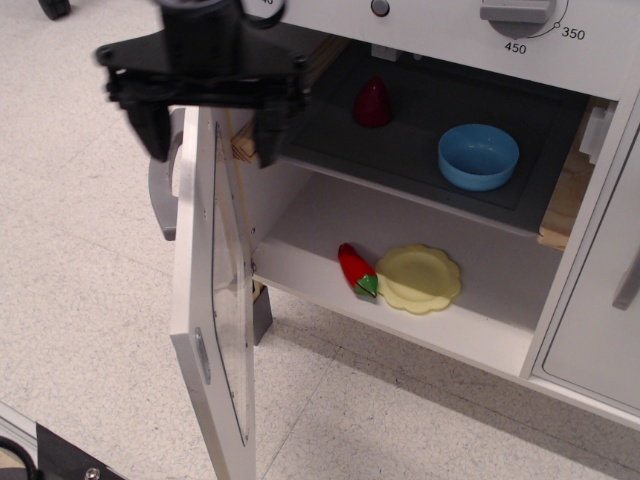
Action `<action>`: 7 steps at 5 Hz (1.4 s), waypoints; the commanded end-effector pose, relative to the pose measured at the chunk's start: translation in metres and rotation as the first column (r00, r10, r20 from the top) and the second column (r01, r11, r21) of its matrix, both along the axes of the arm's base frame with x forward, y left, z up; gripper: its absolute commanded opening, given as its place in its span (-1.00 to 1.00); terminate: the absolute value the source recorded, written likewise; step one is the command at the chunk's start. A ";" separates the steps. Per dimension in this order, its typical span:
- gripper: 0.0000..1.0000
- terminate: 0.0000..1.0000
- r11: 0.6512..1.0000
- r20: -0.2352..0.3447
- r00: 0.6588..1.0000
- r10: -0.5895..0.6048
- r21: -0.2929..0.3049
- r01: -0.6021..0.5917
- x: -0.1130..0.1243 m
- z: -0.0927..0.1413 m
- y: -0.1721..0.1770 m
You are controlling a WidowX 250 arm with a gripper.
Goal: Close oven
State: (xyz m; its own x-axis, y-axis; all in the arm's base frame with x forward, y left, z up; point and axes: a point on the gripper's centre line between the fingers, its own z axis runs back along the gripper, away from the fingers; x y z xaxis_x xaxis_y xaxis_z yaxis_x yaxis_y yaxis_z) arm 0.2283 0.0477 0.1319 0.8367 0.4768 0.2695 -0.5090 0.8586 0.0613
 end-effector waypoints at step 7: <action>1.00 -1.00 0.937 0.059 0.950 0.308 -0.191 -0.292 0.090 -0.032 -0.091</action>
